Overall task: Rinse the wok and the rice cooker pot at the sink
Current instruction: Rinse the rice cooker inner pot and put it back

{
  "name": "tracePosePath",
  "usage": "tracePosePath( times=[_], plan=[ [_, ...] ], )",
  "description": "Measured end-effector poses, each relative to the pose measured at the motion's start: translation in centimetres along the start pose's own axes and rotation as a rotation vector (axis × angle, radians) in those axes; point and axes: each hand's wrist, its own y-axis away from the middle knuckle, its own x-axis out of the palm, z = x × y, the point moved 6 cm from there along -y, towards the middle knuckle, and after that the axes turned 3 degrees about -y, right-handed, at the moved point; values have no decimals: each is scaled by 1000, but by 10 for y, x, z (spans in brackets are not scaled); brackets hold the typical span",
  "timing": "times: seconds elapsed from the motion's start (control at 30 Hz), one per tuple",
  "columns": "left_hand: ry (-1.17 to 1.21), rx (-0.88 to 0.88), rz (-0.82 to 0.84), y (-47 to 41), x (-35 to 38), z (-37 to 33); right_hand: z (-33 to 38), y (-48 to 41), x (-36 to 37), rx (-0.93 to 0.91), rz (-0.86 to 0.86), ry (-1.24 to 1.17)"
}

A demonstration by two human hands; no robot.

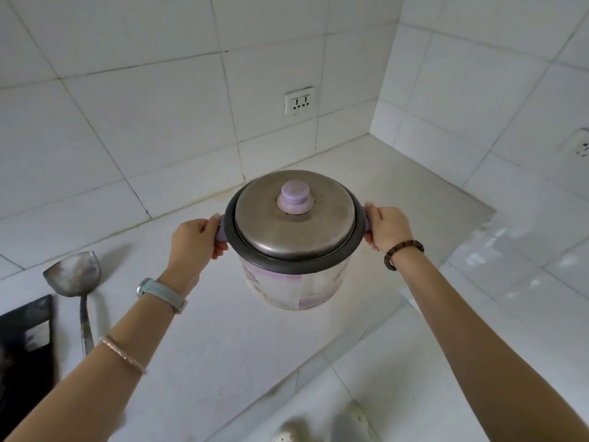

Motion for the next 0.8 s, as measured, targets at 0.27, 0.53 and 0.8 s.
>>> tracePosePath(
  times=[0.27,0.53,0.8],
  plan=[
    [-7,-81,-87,-58,72,-23,-23,-117,-13,-17,84,-20],
    [-12,-162,-130,-126,150,-57,-44,-233,-27,-21,192,-13],
    [21,-296,-124,-190,206,-49,-77,-331,13,212,347,-182]
  ],
)
